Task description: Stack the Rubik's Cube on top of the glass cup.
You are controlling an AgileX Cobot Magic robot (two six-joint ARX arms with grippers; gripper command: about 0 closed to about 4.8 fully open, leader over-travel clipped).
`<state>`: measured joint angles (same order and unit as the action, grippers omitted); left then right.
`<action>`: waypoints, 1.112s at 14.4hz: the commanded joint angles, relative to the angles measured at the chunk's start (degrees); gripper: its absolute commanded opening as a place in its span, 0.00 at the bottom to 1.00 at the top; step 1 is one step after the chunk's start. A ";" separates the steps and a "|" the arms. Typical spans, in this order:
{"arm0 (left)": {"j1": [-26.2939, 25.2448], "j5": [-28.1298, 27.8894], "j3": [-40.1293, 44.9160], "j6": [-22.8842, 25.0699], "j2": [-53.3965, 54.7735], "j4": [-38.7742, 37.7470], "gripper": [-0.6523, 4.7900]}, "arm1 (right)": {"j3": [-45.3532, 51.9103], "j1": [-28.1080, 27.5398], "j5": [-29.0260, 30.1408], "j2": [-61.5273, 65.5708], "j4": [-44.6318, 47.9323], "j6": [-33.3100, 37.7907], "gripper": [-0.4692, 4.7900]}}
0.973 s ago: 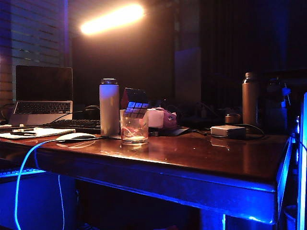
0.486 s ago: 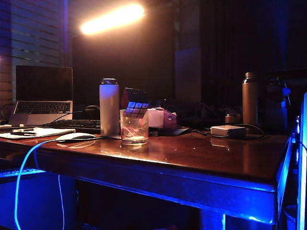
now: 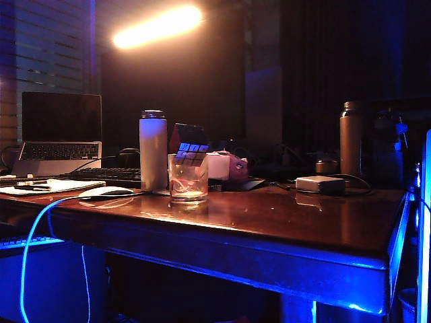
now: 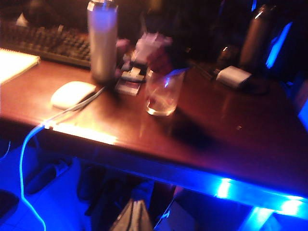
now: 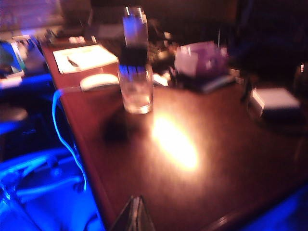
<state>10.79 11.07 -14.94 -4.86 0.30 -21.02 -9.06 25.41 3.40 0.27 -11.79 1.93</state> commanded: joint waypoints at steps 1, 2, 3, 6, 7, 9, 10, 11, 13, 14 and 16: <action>0.02 -1.49 4.15 -0.31 -0.24 4.92 0.11 | 1.70 0.04 0.28 -0.13 1.75 0.15 0.09; 0.02 -1.77 6.38 -0.11 -0.24 6.99 0.11 | 2.16 0.04 -1.01 -0.13 1.46 -0.17 0.09; 0.02 -2.47 9.09 -0.07 -0.24 8.76 0.11 | 2.86 -0.02 -2.21 -0.13 1.36 -0.46 0.09; 0.02 -2.27 14.23 1.62 -0.24 11.80 0.11 | 6.84 -0.02 -3.72 -0.13 1.22 -0.42 0.09; 0.02 -2.60 14.60 3.65 -0.22 11.28 0.11 | 8.09 -0.02 -3.72 -0.13 1.03 -0.39 0.09; 0.02 -2.29 14.60 6.58 -0.24 11.47 0.11 | 8.52 -0.11 -5.03 -0.13 1.70 -0.46 0.09; 0.02 -2.32 14.60 6.80 -0.24 11.45 0.11 | 8.52 -0.15 -5.18 -0.13 1.75 -0.46 0.09; 0.02 -2.51 14.60 6.78 -0.24 11.47 0.11 | 8.52 -0.15 -5.16 -0.13 1.77 -0.44 0.09; 0.02 -2.45 14.58 6.80 -0.24 11.52 0.12 | 8.52 -0.11 -4.92 -0.13 1.79 -0.46 0.09; 0.02 -2.45 14.58 6.78 -0.24 11.52 0.12 | 8.52 -0.07 -4.83 -0.13 1.79 -0.44 0.09; 0.02 -2.45 14.58 6.78 -0.24 11.52 0.12 | 8.52 -0.07 -4.81 -0.13 1.79 -0.44 0.09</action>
<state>10.79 8.71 -0.78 1.69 0.23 -8.75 -0.84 25.34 -1.50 0.19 -9.74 1.63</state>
